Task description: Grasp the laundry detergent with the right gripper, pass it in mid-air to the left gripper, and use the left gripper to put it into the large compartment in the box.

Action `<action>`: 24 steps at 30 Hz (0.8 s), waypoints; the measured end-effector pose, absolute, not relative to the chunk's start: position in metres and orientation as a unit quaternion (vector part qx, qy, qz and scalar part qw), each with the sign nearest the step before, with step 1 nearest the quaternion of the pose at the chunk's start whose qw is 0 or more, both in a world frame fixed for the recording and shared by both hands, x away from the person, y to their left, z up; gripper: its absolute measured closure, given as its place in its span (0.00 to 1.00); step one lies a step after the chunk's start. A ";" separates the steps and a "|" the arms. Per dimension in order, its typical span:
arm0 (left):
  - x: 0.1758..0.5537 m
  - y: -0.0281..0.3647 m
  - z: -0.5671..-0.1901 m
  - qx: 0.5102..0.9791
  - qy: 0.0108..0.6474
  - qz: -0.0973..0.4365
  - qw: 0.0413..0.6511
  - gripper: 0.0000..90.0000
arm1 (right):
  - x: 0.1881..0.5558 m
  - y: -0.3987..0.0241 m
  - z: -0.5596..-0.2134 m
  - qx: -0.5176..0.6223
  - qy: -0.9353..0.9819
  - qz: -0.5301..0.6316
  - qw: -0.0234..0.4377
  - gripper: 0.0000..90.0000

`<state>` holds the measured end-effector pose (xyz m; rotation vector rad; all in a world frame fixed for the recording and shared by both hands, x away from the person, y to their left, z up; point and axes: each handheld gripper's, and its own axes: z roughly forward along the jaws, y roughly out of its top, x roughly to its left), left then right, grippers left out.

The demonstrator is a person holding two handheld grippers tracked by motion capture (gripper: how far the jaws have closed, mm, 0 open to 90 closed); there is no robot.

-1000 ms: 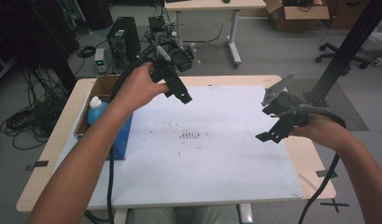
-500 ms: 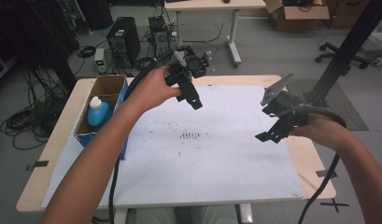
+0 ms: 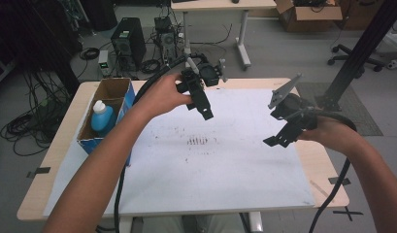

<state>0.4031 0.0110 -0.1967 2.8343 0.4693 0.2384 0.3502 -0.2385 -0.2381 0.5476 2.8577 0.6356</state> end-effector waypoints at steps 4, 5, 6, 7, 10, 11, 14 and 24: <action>0.400 0.010 -0.196 0.975 0.160 0.081 0.130 0.06 | 0.349 -0.239 -0.238 0.182 0.956 0.216 0.083 0.06; 0.400 0.010 -0.196 0.975 0.159 0.081 0.131 0.06 | 0.348 -0.238 -0.237 0.182 0.956 0.215 0.083 0.06; 0.400 0.010 -0.196 0.975 0.159 0.080 0.132 0.06 | 0.348 -0.238 -0.237 0.181 0.956 0.215 0.084 0.06; 0.400 0.010 -0.196 0.975 0.159 0.080 0.134 0.06 | 0.347 -0.238 -0.236 0.180 0.956 0.214 0.085 0.06; 0.400 0.009 -0.195 0.975 0.160 0.077 0.134 0.06 | 0.345 -0.239 -0.234 0.179 0.956 0.215 0.087 0.07; 0.400 0.009 -0.195 0.975 0.159 0.077 0.133 0.06 | 0.345 -0.239 -0.234 0.180 0.956 0.215 0.087 0.07; 0.400 0.008 -0.195 0.975 0.158 0.076 0.133 0.06 | 0.344 -0.240 -0.234 0.181 0.956 0.216 0.088 0.07; 0.400 0.005 -0.196 0.976 0.157 0.069 0.136 0.06 | 0.344 -0.241 -0.238 0.180 0.956 0.214 0.086 0.07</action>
